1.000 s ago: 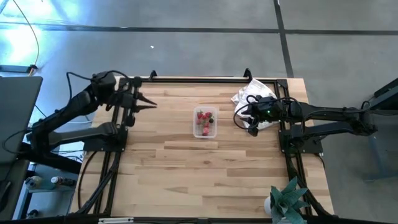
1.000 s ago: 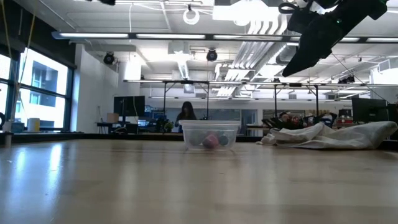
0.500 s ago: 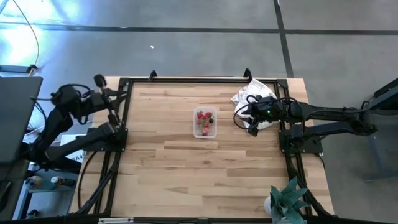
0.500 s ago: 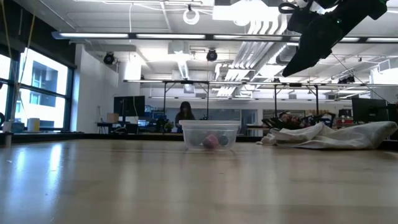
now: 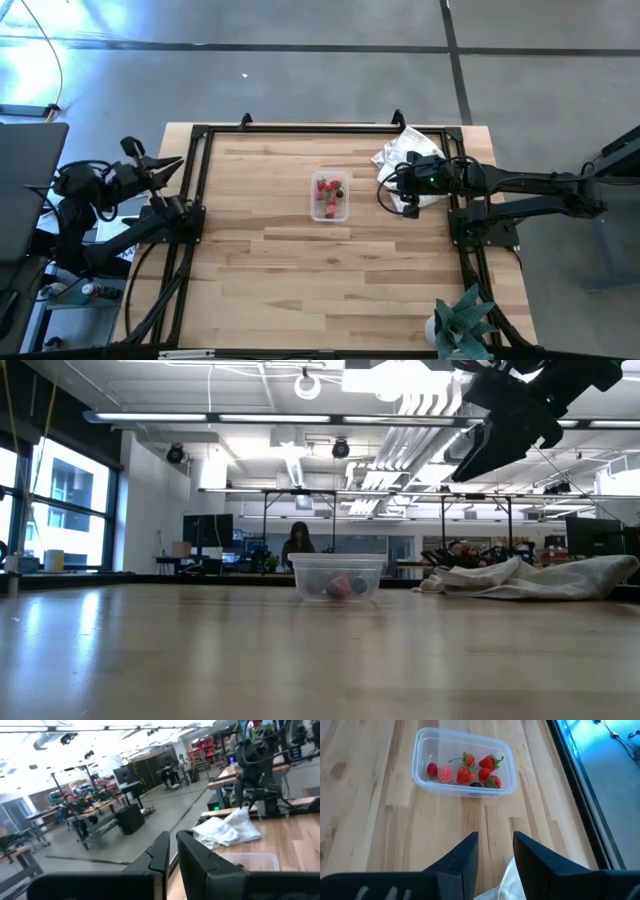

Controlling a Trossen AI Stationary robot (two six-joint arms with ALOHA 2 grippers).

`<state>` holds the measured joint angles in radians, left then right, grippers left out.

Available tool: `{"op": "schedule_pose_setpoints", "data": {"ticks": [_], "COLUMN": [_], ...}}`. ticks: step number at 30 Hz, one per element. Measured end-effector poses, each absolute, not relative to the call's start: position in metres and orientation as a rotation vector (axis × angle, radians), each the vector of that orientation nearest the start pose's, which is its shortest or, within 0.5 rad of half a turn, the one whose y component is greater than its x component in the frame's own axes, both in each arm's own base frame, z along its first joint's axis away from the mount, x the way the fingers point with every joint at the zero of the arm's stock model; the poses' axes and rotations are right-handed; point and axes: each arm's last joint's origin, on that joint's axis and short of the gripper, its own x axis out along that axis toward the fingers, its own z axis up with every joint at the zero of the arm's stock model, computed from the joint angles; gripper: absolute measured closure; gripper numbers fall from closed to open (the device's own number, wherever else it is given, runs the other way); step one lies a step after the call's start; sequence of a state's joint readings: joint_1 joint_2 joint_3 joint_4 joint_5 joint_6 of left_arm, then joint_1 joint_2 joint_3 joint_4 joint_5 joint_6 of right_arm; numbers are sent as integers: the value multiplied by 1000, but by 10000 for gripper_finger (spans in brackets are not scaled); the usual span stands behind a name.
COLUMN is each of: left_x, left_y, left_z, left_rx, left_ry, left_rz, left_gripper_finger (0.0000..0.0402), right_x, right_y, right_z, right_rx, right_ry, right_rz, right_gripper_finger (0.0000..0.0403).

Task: Pick and placing Produce into tupperware
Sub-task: Return to Home Position

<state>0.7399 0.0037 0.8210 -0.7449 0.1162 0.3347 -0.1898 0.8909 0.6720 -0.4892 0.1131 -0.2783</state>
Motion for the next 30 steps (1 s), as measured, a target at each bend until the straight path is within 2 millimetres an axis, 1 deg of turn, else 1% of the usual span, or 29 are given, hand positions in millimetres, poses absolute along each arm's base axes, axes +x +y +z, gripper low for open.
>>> {"op": "schedule_pose_setpoints", "data": {"ticks": [3,7,9,11,14,16,18,20,22,24,27,30], "left_x": [-15,-6,2,14,32,42,49,55,58,61,63,65], "left_y": [-18,-9,-1,10,27,35,42,47,50,52,54,55], "left_z": [328,319,315,306,283,267,252,240,231,223,217,212], "left_rx": [334,322,340,342,321,299,279,261,240,213,204,205], "left_ry": [78,96,59,12,-21,-20,-22,-31,-41,-33,-25,-31], "left_rz": [629,653,682,698,685,679,679,675,666,655,652,656], "left_gripper_finger": [373,373,373,373,373,373,373,373,373,373,373,373], "right_x": [176,176,177,180,186,191,195,198,200,198,189,173], "right_y": [-37,-37,-37,-37,-38,-39,-39,-37,-36,-35,-34,-32], "right_z": [251,252,253,257,266,275,286,299,315,331,356,375], "right_rx": [-246,-167,-33,163,431,503,510,467,419,386,335,263], "right_ry": [746,735,697,617,455,339,234,118,-32,-192,-445,-640], "right_rz": [-186,-217,-269,-324,-384,-378,-308,-201,-114,-62,-12,12], "right_gripper_finger": [291,291,291,291,291,291,291,291,291,291,291,291]}}
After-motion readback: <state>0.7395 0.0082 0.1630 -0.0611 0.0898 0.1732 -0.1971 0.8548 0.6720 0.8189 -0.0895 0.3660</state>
